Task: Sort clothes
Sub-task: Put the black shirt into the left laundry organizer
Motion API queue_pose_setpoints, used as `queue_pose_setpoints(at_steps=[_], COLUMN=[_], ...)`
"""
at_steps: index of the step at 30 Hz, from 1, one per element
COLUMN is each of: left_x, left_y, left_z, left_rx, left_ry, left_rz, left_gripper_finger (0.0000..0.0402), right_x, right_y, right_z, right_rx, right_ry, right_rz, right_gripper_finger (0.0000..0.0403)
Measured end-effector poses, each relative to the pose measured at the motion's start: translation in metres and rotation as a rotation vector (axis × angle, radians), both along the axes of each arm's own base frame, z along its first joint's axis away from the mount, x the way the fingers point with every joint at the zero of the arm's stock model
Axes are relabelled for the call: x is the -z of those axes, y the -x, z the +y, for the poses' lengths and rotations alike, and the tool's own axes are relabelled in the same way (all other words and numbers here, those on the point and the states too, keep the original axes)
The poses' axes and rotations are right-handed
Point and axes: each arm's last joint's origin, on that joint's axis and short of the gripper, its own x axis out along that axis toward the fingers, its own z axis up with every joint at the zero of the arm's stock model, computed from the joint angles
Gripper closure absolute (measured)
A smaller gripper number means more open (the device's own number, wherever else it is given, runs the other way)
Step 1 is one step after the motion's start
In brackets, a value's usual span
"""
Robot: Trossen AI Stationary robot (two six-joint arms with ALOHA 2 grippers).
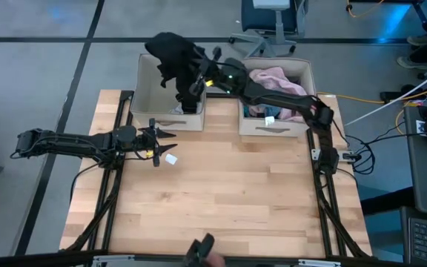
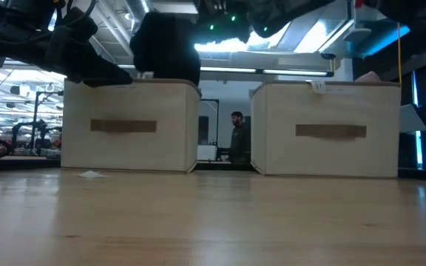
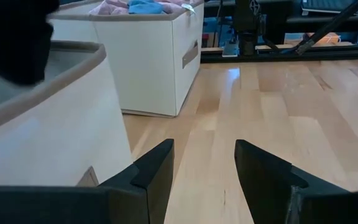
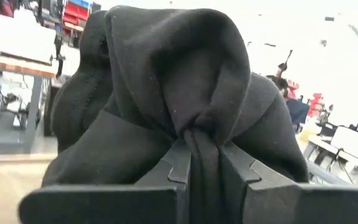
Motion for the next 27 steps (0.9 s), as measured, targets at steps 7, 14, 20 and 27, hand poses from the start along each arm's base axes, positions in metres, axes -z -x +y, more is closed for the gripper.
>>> queue_pose_setpoints(at_steps=[7, 14, 20, 27], left_x=[0.001, 0.0, 0.0, 0.001], left_y=[0.0, 0.0, 0.0, 0.0], left_z=[0.0, 0.0, 0.0, 0.0], left_rx=[0.0, 0.0, 0.001, 0.0], left_ry=[0.0, -0.001, -0.003, 0.005], left_rz=[0.005, 0.002, 0.002, 0.007], left_gripper_finger=[0.024, 0.024, 0.024, 0.024], right_x=[0.037, 0.066, 0.092, 0.072], right_y=[-0.012, -0.022, -0.032, -0.026], right_z=[-0.019, -0.026, -0.021, -0.003], right_rx=[0.025, 0.029, -0.004, -0.032], right_ry=[-0.048, -0.078, -0.176, -0.202], right_rz=[0.063, 0.125, 0.185, 0.222], right_gripper_finger=[0.0362, 0.0359, 0.0318, 0.0194])
